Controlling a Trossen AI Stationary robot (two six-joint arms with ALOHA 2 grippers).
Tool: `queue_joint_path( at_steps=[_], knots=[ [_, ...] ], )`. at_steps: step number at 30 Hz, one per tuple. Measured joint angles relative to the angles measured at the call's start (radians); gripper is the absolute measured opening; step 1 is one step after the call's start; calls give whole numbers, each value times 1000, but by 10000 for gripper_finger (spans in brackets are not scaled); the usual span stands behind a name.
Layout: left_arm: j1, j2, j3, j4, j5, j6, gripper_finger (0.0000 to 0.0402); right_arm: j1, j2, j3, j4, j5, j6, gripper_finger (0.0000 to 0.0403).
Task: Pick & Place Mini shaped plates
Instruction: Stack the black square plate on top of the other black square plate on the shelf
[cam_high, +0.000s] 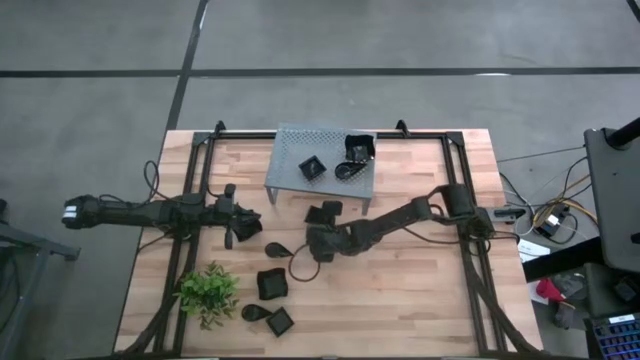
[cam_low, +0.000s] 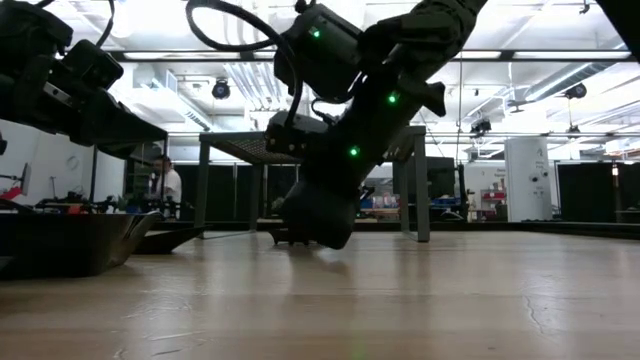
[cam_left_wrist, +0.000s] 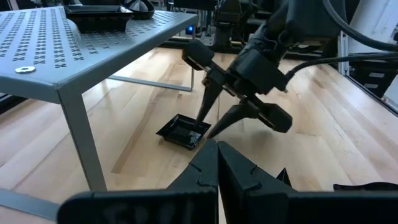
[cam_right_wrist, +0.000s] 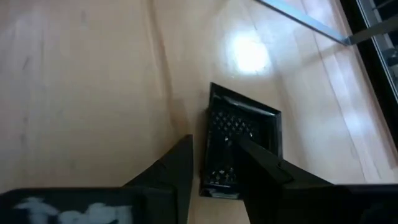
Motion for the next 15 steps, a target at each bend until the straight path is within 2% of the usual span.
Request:
queue_joint_path(
  at_steps=[9,12,15],
  knots=[
    [0,0,0,0,0,0,0,-15,0,-3,8,-34,-10,82],
    [0,0,0,0,0,0,0,-20,0,-5,8,-98,-2,62],
    [0,0,0,0,0,0,0,-22,0,-6,8,-116,-7,29]
  ],
)
